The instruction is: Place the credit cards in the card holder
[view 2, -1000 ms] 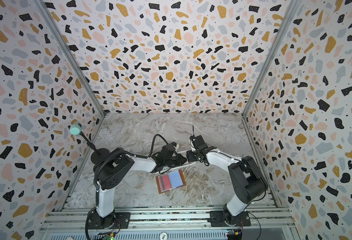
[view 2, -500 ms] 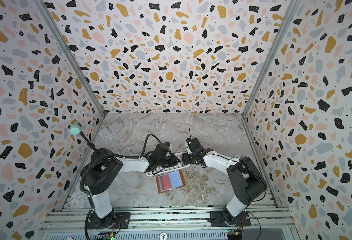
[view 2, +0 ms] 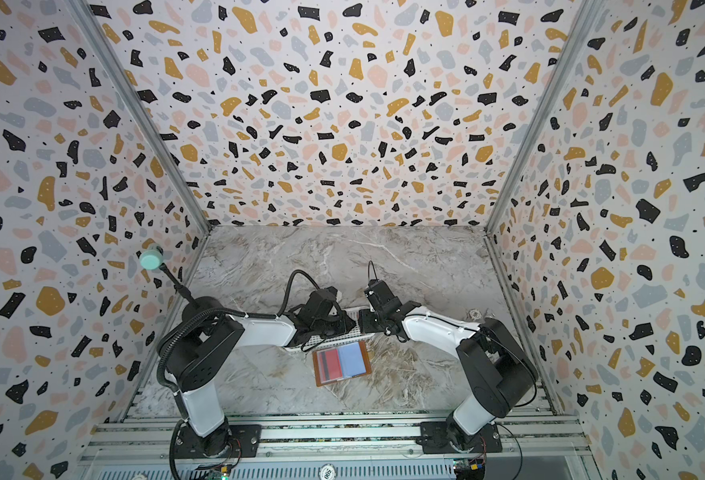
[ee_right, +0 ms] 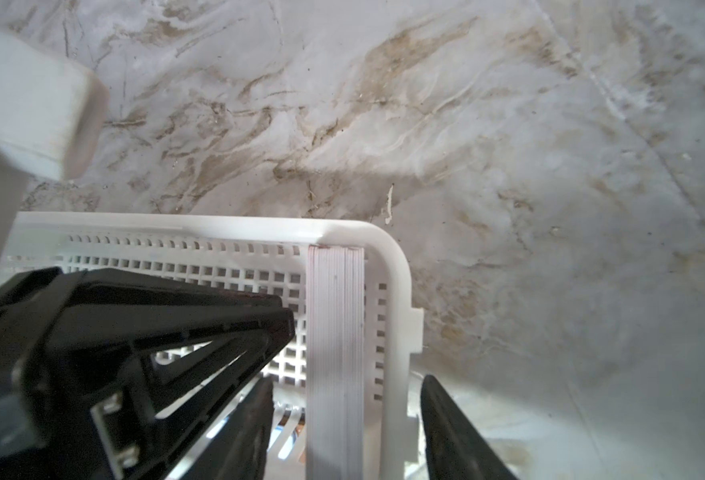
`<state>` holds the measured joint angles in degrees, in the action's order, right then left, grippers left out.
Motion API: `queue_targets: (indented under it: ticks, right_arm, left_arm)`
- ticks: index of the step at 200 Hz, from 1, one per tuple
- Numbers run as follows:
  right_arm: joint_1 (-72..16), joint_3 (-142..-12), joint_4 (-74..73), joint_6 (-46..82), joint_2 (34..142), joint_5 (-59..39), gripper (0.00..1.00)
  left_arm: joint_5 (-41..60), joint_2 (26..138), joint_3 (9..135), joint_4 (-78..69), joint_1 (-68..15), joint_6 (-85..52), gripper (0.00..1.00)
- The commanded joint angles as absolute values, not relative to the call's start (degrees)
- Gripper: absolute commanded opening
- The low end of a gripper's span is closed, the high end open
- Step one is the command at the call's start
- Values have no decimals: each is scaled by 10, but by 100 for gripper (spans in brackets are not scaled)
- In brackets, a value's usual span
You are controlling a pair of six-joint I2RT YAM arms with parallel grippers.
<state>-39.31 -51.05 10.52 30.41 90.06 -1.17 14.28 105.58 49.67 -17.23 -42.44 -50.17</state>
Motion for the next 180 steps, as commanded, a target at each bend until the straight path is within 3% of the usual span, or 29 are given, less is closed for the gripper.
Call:
queue_targets:
  ticks: [1, 180]
  right_arm:
    - [-400, -542, 143, 289, 905, 30, 59]
    - [-396, -552, 135, 259, 941, 43, 61]
  left_arm:
    - [159, 1052, 486, -210, -423, -503, 19]
    - [182, 1096, 480, -233, -424, -539, 18]
